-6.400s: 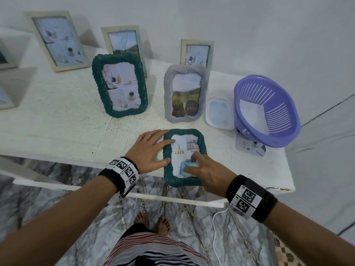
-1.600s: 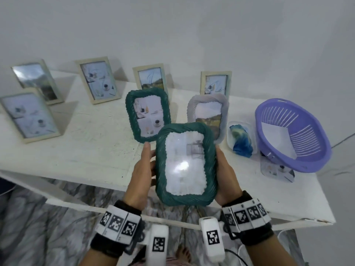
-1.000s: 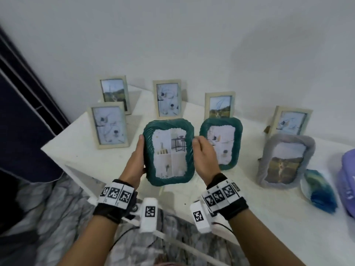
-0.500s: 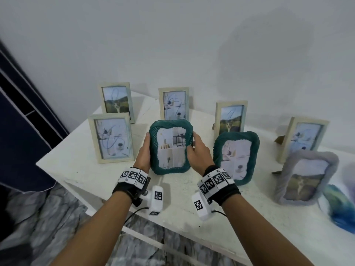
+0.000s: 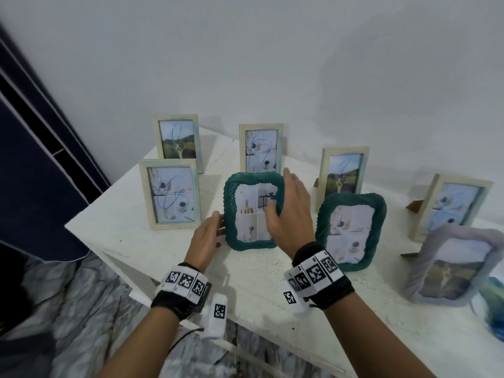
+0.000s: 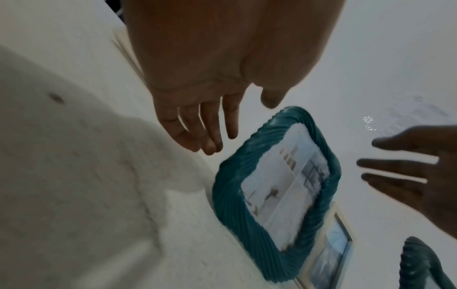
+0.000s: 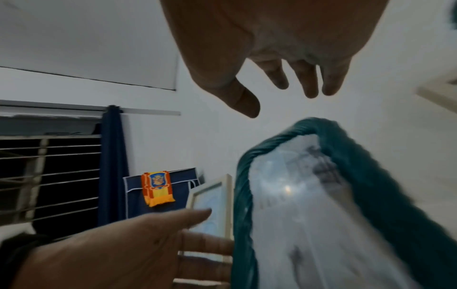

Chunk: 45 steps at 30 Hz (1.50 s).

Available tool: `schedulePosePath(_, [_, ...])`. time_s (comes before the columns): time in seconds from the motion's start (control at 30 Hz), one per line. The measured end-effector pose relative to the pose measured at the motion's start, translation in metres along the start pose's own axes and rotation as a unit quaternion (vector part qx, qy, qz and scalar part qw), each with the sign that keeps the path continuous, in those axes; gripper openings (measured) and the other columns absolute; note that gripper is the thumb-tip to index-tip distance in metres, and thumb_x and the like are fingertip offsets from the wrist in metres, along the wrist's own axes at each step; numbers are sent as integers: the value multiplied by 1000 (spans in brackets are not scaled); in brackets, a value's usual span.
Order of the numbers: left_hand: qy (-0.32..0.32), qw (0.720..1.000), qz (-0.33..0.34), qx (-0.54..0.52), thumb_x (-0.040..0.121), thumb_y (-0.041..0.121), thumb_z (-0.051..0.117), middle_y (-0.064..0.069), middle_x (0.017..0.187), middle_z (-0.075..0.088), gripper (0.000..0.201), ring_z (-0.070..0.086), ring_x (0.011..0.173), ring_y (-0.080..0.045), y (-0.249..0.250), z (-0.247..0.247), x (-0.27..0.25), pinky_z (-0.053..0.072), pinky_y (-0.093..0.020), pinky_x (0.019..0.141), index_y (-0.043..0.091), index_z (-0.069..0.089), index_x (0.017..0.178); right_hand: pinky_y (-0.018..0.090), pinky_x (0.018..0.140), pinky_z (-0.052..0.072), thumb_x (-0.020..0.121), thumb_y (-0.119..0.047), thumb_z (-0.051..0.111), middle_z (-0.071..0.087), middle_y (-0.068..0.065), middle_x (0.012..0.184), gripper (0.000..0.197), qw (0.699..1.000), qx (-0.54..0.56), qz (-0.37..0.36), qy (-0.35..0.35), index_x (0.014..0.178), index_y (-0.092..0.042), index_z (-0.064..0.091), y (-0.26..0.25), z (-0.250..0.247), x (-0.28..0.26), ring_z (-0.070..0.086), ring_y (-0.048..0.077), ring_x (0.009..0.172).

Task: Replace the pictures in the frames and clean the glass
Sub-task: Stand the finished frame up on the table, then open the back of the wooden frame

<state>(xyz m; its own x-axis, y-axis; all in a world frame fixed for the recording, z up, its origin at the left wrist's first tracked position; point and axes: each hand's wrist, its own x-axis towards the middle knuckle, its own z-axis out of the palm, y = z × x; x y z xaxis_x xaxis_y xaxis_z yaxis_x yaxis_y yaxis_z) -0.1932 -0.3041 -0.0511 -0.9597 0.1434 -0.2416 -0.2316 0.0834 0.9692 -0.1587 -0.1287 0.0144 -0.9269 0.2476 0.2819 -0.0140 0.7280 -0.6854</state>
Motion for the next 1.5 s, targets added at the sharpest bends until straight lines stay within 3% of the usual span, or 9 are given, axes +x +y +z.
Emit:
schedulePosePath(0.23, [180,968,157,78,98,16,55,3,99,74,19,65,93,-15,2,-65,-5,52,-35,86,24,71,95,24,108,28,94,-19,48,37,7,146,58,989,73,-125,-26,148,-12,29,-64,27,14,37,18,129])
schedulePosePath(0.4, [287,941,164,74,99,22,56,-4,131,55,27,54,112,-15,23,-102,21,42,-10,87,18,59,126,35,91,46,98,-24,45,43,14,142,63,980,86,-64,-165,152,-13,15,-92,67,31,57,22,97])
schedulePosePath(0.53, [238,962,89,102,101,30,48,-2,155,36,52,39,138,-20,24,-118,44,32,-37,115,18,34,150,34,94,38,98,-24,43,41,21,143,60,971,43,28,-235,148,-1,17,-104,94,43,44,36,125])
schedulePosePath(0.63, [203,973,52,97,102,35,44,-4,154,39,53,39,139,-23,22,-123,51,31,-38,116,18,33,152,34,87,44,95,-25,45,51,21,130,52,961,63,91,-252,140,-3,30,-106,113,50,52,37,114])
schedulePosePath(0.83, [230,961,89,127,100,28,51,-6,128,63,39,59,104,-16,29,-128,19,45,-28,87,20,51,138,37,103,40,93,-22,50,43,14,139,57,968,111,87,-207,145,-12,29,-110,107,49,45,32,125])
schedulePosePath(0.93, [224,957,138,118,95,24,55,-3,113,69,36,65,98,-15,37,-136,-15,53,-37,88,31,58,131,17,82,42,94,-20,50,50,10,129,48,978,129,53,-157,140,-12,41,-112,85,36,56,15,99])
schedulePosePath(1.1, [142,975,163,57,98,13,56,-12,102,70,33,68,95,-24,63,-123,-69,59,-41,79,26,62,128,19,74,47,93,-17,54,65,0,98,19,973,212,36,-81,110,-12,63,-92,40,-7,59,13,88])
schedulePosePath(1.2, [61,985,159,18,97,8,56,-13,95,70,33,67,86,-18,72,-95,-95,58,-26,69,20,64,126,21,66,47,96,-15,52,62,-4,84,8,945,313,66,-68,100,-10,58,-66,8,-39,56,6,72])
schedulePosePath(1.5, [-143,978,123,92,96,22,59,-3,92,69,30,68,86,-21,32,37,-123,59,-32,71,38,62,121,44,88,53,99,-29,42,64,12,116,23,827,504,249,-1,115,-12,47,50,-72,-150,64,25,105])
